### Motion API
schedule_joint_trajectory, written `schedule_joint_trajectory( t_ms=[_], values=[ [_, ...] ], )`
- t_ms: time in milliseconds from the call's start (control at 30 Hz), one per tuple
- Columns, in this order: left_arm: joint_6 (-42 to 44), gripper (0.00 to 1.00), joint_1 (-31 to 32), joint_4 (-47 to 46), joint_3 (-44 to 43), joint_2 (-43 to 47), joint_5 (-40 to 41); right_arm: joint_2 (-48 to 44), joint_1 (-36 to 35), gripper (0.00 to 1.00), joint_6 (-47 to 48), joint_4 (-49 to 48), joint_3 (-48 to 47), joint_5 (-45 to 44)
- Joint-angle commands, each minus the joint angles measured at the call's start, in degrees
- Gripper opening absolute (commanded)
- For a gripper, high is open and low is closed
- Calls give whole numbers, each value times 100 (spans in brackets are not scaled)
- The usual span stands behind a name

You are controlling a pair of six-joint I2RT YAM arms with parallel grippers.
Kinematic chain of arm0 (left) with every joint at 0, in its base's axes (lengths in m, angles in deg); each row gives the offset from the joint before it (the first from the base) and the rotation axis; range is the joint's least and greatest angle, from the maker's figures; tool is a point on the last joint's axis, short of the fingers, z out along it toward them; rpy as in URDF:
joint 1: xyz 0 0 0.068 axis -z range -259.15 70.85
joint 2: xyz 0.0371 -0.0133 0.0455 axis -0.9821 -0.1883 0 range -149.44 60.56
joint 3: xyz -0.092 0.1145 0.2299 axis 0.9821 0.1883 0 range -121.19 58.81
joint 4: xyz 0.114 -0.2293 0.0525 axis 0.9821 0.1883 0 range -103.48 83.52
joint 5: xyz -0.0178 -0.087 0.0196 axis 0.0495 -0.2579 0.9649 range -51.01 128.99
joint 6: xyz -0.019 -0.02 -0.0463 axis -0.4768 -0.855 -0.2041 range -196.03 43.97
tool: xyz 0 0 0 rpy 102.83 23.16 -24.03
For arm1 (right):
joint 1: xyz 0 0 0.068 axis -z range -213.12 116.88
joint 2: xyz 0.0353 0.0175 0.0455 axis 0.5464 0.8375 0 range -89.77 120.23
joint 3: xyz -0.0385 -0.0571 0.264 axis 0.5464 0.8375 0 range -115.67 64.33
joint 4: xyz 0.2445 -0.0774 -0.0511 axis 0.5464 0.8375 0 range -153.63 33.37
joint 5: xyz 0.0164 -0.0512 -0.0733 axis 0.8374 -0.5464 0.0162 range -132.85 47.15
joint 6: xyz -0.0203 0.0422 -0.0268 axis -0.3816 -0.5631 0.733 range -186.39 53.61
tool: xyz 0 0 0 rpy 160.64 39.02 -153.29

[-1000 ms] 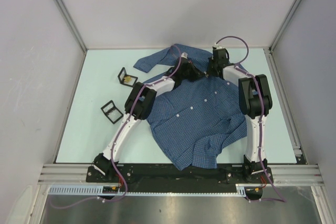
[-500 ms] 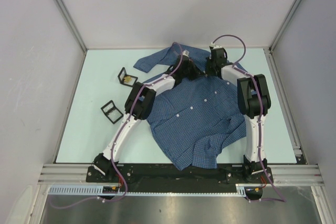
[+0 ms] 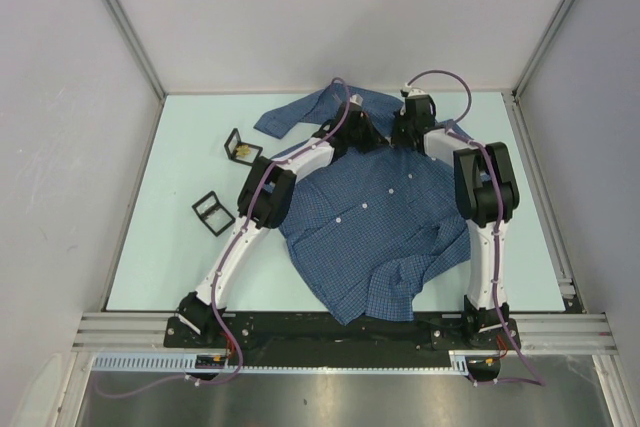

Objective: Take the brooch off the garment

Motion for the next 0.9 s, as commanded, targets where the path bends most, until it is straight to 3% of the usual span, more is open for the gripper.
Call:
schedule_joint_trajectory(
  t_ms=[0,567,867],
  values=[
    [153,0,177,288,-296,409,-621,-305,-20,1,-211,-540,221,310],
    [-93,0,116,323,-384,382,-709,-568,367,4,-773,-1190,757,1513],
    [-207,0,89,306,28,602,-534,-964,614,18,-1301,-2298,1451,1988]
  ],
)
